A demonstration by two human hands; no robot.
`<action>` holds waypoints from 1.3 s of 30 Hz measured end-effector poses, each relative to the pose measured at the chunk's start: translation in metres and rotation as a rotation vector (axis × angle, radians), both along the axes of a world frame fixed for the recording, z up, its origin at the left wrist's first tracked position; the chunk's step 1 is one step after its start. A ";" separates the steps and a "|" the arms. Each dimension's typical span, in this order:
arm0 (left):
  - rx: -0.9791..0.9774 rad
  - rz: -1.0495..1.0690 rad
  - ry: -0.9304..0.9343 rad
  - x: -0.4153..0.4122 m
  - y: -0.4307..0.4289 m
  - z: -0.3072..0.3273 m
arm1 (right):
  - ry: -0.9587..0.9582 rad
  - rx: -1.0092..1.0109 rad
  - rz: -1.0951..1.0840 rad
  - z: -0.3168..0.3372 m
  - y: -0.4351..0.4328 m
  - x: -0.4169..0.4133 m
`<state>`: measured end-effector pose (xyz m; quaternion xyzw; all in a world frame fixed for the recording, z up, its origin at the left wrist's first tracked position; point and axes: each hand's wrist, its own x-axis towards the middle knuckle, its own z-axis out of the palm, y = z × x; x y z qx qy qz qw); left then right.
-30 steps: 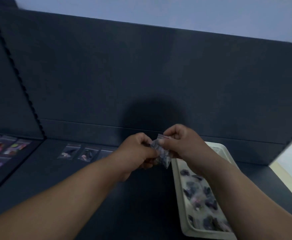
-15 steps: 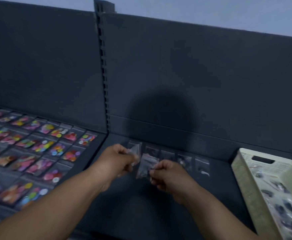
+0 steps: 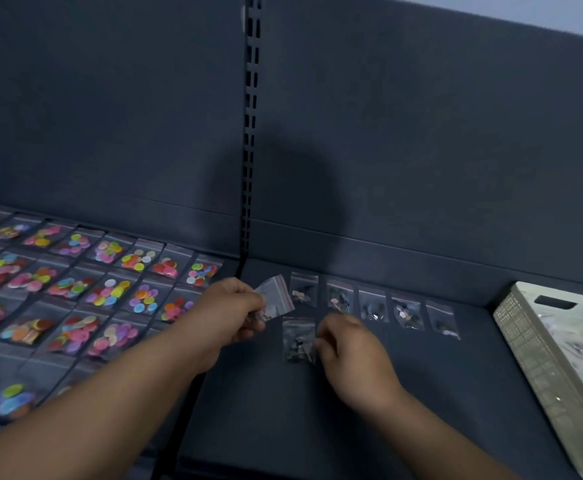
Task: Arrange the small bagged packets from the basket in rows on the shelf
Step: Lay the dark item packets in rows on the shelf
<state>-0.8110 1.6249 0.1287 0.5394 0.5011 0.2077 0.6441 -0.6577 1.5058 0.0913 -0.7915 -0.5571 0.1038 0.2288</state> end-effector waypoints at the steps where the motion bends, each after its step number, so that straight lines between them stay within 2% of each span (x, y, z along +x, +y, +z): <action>1: -0.001 -0.001 -0.003 -0.001 0.002 -0.001 | -0.038 0.026 0.101 -0.002 -0.003 -0.001; 3: -0.003 -0.002 -0.010 -0.002 0.006 -0.001 | -0.124 -0.006 0.280 -0.011 -0.006 0.002; 5: -0.004 -0.015 -0.018 -0.003 0.008 -0.001 | -0.199 -0.063 0.356 -0.022 -0.007 0.005; 17: -0.134 0.069 -0.151 -0.001 0.010 0.001 | -0.237 -0.062 0.409 -0.021 -0.001 0.001; 21: -0.108 0.061 -0.138 0.000 0.010 -0.001 | -0.213 -0.058 0.421 -0.017 0.000 0.003; 23: -0.069 0.050 -0.099 0.001 0.009 -0.002 | -0.094 -0.048 0.373 -0.014 0.001 0.002; 25: -0.058 0.054 -0.086 0.003 0.008 -0.003 | 0.149 0.026 0.234 -0.007 0.005 0.000; 28: -0.091 0.057 -0.128 0.012 0.002 -0.003 | 0.789 0.173 -0.011 0.016 0.012 -0.004; 30: -0.098 0.015 -0.153 0.019 -0.005 -0.002 | 1.183 0.129 -0.133 0.028 0.016 -0.005; 31: -0.089 -0.019 -0.156 0.023 -0.009 -0.001 | 1.308 0.103 -0.166 0.031 0.017 -0.004; 36: 0.001 -0.088 -0.118 0.040 -0.025 0.002 | 1.513 0.087 -0.273 0.029 0.013 0.003; 39: 0.006 -0.174 -0.088 0.048 -0.030 0.001 | 1.549 0.145 -0.332 0.029 0.009 0.010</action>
